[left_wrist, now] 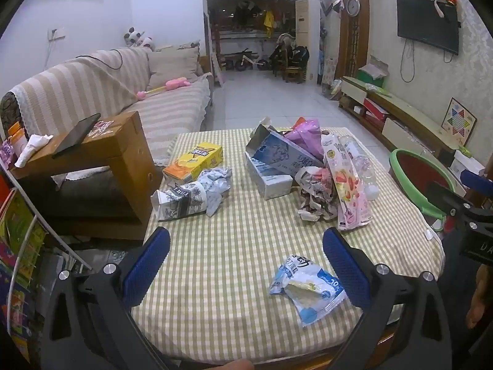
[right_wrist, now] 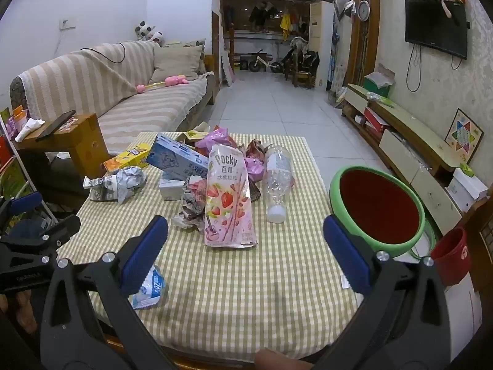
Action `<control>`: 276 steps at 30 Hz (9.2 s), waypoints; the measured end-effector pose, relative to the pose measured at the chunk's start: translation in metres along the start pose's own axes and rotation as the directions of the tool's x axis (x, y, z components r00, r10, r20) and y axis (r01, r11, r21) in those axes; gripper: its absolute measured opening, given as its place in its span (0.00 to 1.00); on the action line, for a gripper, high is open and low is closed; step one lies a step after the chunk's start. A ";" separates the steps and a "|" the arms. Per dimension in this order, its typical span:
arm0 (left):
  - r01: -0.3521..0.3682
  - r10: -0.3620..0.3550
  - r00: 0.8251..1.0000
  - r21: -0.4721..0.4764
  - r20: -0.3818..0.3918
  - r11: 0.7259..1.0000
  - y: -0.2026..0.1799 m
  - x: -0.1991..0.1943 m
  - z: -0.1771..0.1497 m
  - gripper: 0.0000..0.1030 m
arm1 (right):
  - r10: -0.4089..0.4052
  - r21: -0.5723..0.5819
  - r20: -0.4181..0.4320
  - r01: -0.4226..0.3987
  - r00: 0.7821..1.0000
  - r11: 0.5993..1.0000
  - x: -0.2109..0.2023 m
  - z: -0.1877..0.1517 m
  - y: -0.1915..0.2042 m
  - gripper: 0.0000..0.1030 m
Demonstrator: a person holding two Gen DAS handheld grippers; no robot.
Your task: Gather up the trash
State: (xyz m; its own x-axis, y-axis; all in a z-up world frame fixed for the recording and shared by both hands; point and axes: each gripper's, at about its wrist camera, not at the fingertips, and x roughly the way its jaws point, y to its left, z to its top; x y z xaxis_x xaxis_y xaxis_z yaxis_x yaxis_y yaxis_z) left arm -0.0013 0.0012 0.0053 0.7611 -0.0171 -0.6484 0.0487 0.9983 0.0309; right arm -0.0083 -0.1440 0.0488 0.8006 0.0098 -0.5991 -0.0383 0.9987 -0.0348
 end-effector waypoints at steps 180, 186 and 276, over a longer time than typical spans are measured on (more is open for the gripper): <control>0.265 -0.274 0.916 -0.071 -0.294 0.962 -0.020 0.076 0.044 0.26 | 0.190 0.174 -0.212 -0.154 0.959 0.973 0.113 0.057 -0.065 0.64; 0.361 -0.342 0.900 0.025 -0.269 0.932 -0.075 0.081 0.079 0.26 | 0.123 0.226 -0.168 -0.083 0.978 0.970 0.097 0.063 -0.117 0.64; 0.112 -0.148 0.961 -0.158 -0.234 0.981 0.113 0.095 0.097 0.92 | 0.124 0.120 -0.275 -0.093 0.953 0.988 0.140 0.056 -0.044 0.95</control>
State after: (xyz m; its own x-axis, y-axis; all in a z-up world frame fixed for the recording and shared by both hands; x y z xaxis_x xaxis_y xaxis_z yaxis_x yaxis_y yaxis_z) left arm 0.1391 0.1069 0.0206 0.5730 -0.1510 -0.8055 0.0309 0.9862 -0.1629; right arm 0.1389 -0.1836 0.0118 0.5939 0.1188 -0.7957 -0.0405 0.9922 0.1179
